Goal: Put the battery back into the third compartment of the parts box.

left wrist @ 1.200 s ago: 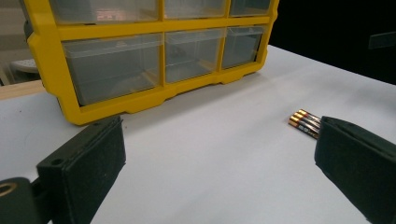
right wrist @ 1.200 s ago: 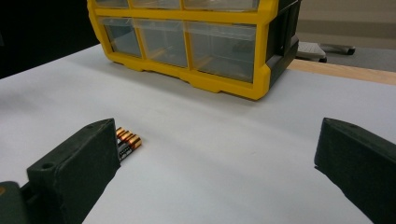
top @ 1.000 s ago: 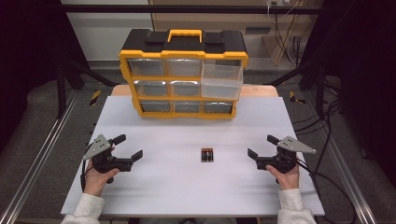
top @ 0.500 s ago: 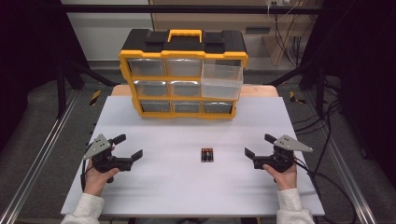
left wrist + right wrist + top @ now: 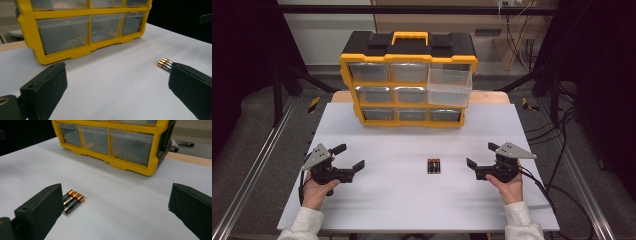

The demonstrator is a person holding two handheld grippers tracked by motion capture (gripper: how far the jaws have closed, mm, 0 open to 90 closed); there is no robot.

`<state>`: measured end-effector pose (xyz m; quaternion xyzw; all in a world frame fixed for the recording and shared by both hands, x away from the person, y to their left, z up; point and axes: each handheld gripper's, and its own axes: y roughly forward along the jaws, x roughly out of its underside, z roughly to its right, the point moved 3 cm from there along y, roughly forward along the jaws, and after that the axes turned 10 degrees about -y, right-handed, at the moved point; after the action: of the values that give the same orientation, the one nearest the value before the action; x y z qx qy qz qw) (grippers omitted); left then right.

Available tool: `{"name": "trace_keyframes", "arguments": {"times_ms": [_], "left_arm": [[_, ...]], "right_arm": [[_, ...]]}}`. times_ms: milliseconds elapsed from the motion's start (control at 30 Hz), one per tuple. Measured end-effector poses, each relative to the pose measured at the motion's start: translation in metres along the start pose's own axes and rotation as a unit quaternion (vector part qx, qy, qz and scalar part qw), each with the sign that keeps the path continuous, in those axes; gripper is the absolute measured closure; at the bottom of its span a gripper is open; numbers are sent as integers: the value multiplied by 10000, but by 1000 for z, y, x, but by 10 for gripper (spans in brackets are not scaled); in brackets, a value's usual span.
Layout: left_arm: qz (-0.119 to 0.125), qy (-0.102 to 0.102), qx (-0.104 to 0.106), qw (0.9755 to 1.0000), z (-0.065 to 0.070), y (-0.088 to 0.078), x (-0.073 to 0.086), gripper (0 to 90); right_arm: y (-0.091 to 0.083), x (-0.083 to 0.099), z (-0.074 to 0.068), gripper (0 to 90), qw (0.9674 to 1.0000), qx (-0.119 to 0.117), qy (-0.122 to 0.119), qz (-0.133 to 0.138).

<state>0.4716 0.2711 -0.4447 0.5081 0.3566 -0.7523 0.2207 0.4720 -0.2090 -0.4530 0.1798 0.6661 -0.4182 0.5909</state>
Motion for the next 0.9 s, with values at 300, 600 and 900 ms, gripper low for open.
{"name": "trace_keyframes", "arguments": {"times_ms": [300,600,900], "left_arm": [[4,1,-37,10000,0,0,0,15],[25,-16,-74,10000,0,1,0,15],[5,-17,-79,10000,1,1,1,15]], "right_arm": [[13,-6,-12,6,9998,-99,-101,-113],[31,-11,-26,11,9990,-230,-215,-316],[47,-13,-34,14,9979,-303,-223,-530]]}}
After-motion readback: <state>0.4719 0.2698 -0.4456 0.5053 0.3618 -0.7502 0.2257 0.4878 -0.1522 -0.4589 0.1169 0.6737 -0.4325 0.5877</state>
